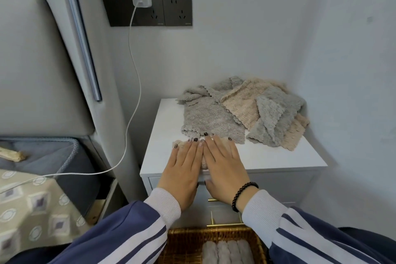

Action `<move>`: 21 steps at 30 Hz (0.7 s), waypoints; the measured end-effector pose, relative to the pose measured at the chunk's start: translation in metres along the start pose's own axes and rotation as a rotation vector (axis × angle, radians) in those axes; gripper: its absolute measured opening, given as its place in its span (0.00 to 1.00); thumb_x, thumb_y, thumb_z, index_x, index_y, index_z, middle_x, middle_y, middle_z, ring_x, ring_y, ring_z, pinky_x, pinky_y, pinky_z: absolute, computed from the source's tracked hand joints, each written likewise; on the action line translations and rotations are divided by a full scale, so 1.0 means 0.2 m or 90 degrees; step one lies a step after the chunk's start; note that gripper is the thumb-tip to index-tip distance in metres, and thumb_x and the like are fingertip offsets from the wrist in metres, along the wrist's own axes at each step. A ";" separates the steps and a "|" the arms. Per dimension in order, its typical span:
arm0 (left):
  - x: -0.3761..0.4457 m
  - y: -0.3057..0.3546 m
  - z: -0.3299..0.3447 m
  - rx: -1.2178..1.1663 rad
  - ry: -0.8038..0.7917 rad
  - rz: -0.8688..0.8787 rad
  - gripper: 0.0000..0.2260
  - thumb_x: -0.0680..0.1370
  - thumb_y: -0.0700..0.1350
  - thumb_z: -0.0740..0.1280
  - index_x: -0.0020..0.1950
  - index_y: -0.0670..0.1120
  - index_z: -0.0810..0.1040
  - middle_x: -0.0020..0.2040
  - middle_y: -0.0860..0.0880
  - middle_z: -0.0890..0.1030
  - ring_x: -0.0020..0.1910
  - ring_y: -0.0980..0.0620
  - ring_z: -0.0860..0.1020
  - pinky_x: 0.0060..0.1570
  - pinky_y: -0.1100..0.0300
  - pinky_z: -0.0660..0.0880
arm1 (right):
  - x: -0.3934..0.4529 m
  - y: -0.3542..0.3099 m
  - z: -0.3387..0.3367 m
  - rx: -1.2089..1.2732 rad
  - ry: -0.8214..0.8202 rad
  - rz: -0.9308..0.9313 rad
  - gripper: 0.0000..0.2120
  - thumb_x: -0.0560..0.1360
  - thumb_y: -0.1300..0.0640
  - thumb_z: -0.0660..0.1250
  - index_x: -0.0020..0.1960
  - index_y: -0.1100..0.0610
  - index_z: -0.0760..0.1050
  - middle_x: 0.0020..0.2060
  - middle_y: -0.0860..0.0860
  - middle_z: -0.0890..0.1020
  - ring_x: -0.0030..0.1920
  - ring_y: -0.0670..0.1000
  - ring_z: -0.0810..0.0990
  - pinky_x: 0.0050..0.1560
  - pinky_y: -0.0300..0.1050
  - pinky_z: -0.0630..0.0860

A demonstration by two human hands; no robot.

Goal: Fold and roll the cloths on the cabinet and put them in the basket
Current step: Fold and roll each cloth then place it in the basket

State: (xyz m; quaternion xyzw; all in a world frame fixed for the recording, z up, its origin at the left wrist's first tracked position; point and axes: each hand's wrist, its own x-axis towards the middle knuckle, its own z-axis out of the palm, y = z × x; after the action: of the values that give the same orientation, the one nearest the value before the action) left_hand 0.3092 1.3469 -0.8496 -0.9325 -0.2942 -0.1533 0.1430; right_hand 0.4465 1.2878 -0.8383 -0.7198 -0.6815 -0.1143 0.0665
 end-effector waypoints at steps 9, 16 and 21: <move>0.02 -0.05 0.07 -0.030 0.016 -0.009 0.44 0.59 0.57 0.79 0.68 0.37 0.67 0.64 0.39 0.76 0.63 0.40 0.76 0.62 0.45 0.72 | 0.02 0.07 0.03 0.035 -0.030 -0.009 0.47 0.68 0.41 0.71 0.76 0.61 0.54 0.75 0.57 0.61 0.76 0.57 0.57 0.74 0.56 0.54; 0.01 -0.16 0.10 -0.097 -0.014 -0.058 0.44 0.63 0.61 0.76 0.69 0.36 0.67 0.66 0.38 0.74 0.65 0.37 0.73 0.65 0.45 0.70 | 0.00 0.18 -0.01 0.100 -0.076 0.014 0.47 0.72 0.32 0.62 0.78 0.53 0.44 0.78 0.48 0.50 0.77 0.49 0.45 0.76 0.48 0.42; 0.00 -0.21 0.04 -0.225 -0.030 -0.087 0.37 0.67 0.58 0.75 0.70 0.43 0.69 0.66 0.44 0.74 0.65 0.43 0.73 0.68 0.47 0.67 | -0.05 0.15 -0.01 0.128 0.031 0.000 0.38 0.70 0.42 0.71 0.73 0.60 0.64 0.71 0.55 0.69 0.74 0.56 0.63 0.73 0.53 0.55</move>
State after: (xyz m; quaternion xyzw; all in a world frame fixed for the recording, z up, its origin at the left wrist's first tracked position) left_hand 0.2853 1.3825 -0.8503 -0.9242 -0.3287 -0.1901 -0.0407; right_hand 0.4750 1.2764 -0.8379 -0.7066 -0.6876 -0.0626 0.1550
